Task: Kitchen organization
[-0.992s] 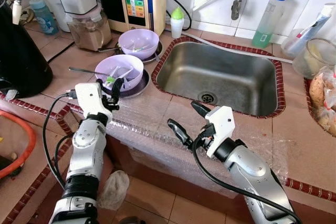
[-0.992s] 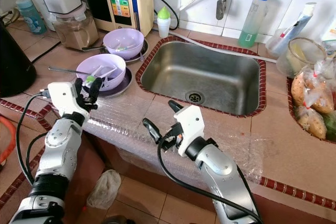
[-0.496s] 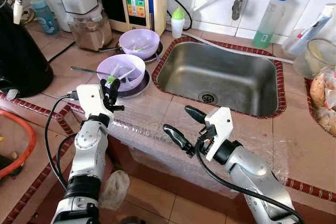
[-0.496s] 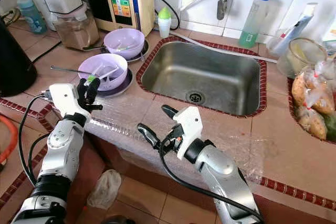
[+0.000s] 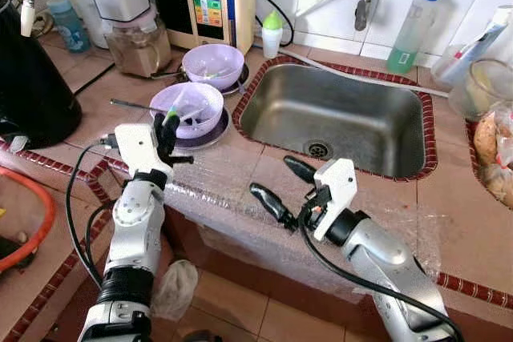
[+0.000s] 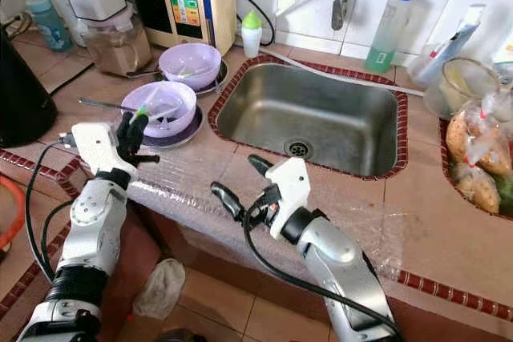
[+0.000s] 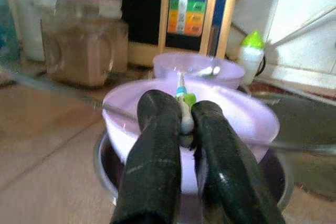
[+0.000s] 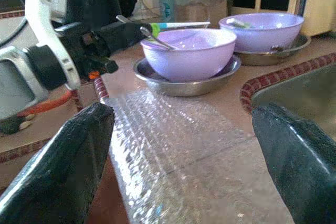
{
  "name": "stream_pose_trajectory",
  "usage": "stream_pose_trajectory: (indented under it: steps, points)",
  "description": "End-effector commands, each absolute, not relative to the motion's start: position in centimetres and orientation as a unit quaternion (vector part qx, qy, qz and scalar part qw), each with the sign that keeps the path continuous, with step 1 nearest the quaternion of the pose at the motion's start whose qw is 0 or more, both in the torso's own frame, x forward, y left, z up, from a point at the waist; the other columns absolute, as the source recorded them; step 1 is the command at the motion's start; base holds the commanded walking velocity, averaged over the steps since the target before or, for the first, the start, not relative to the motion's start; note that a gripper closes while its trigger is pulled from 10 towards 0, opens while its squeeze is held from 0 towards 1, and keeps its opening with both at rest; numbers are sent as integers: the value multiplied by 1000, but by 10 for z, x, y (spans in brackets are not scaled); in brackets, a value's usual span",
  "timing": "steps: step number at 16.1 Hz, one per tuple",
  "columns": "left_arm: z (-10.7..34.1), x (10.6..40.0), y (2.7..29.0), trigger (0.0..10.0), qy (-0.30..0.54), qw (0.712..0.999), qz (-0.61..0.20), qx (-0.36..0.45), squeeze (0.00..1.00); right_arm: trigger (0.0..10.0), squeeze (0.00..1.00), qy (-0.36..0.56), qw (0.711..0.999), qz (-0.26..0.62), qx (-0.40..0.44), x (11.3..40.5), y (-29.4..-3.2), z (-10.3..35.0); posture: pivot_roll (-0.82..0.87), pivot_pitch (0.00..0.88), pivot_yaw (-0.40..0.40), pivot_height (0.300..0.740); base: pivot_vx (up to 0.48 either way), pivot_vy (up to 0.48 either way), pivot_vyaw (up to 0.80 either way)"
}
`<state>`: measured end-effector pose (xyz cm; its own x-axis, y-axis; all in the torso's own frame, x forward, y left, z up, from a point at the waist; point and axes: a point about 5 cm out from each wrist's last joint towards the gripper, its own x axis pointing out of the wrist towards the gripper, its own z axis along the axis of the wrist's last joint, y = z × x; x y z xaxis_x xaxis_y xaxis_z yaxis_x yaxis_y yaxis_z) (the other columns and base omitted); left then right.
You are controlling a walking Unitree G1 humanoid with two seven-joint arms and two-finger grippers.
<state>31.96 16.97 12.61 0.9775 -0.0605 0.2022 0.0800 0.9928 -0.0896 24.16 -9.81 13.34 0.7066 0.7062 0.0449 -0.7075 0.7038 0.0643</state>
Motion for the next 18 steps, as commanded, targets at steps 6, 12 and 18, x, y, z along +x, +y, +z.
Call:
stream_pose_trajectory:
  steps: [6,12,18]
  points:
    - [156,315,179,0,-155,987,-42,21,0,10000,0,-29,938,344,32,255,-103,136,-59,0,47,740,0,0,0]
    - [213,316,130,0,-229,953,-196,15,0,10000,0,-70,953,268,121,277,-114,158,-52,0,50,740,0,0,0]
    - [197,300,74,0,-199,898,-384,84,0,10000,0,-99,923,207,308,297,-127,189,-63,0,59,740,0,0,0]
